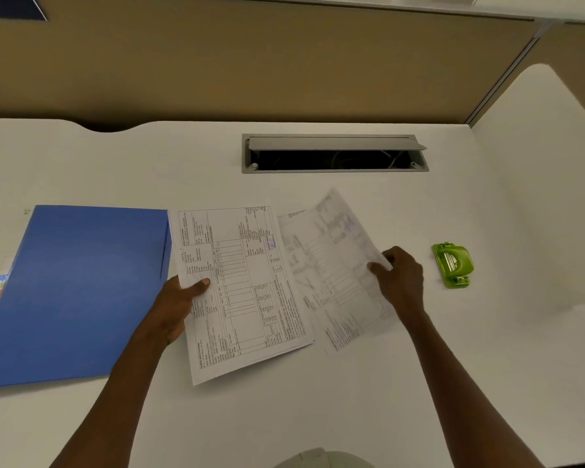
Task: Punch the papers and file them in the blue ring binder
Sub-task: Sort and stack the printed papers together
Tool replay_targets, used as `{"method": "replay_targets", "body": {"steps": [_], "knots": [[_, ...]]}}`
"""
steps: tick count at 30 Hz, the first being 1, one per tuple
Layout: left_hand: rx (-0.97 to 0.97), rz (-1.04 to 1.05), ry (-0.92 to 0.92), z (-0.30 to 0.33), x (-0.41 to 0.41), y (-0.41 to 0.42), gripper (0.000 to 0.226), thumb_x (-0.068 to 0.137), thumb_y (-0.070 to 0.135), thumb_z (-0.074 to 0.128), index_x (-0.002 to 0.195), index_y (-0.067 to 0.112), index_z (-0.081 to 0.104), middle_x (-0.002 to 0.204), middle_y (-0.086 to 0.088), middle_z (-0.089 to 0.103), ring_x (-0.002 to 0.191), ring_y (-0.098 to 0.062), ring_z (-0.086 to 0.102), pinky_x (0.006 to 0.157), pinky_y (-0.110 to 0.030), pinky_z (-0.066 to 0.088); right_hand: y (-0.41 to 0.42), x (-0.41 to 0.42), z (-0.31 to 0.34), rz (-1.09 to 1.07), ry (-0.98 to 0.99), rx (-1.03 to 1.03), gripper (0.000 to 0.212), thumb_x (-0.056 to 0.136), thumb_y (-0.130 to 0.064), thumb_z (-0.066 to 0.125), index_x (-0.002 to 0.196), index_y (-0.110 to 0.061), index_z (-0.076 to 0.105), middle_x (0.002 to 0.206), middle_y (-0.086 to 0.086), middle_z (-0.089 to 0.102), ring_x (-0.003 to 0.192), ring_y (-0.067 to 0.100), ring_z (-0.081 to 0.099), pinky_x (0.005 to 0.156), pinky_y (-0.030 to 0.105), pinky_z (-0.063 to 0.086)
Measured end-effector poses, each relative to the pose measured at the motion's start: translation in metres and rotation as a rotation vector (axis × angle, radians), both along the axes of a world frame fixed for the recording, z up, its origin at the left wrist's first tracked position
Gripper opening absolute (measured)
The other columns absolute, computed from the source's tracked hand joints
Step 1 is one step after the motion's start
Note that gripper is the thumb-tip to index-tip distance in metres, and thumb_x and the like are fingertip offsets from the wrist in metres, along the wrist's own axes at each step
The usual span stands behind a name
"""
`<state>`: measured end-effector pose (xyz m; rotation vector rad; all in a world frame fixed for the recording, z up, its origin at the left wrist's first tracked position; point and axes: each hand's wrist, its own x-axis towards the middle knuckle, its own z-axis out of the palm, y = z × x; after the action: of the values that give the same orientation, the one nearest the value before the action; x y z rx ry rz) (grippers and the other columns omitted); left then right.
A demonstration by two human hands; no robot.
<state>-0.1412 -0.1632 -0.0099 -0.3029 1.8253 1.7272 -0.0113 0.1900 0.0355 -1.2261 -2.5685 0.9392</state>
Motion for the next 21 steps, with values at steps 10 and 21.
{"method": "replay_targets", "body": {"steps": [10,21], "knots": [[0.032,-0.008,0.0,0.003,-0.002,0.013,0.039,0.094,0.01,0.056,0.133,0.012,0.053,0.123,-0.008,0.064,0.103,-0.022,0.064,0.086,-0.041,0.052,-0.024,0.008,0.112,-0.035,0.534,-0.167,0.012,0.086,-0.019,0.069,0.096,-0.012,0.071,0.086,-0.006,0.072,0.077,0.003,0.068,0.068,0.017,0.055],[0.11,-0.141,0.041,0.023,0.002,0.043,0.021,0.094,0.015,0.056,0.111,0.007,0.066,0.093,-0.012,0.074,0.082,-0.028,0.07,0.062,-0.032,0.058,-0.067,0.002,0.018,0.045,0.16,-0.308,0.024,0.087,-0.029,0.066,0.107,-0.014,0.067,0.095,-0.004,0.071,0.08,0.006,0.067,0.061,0.009,0.047]]}}
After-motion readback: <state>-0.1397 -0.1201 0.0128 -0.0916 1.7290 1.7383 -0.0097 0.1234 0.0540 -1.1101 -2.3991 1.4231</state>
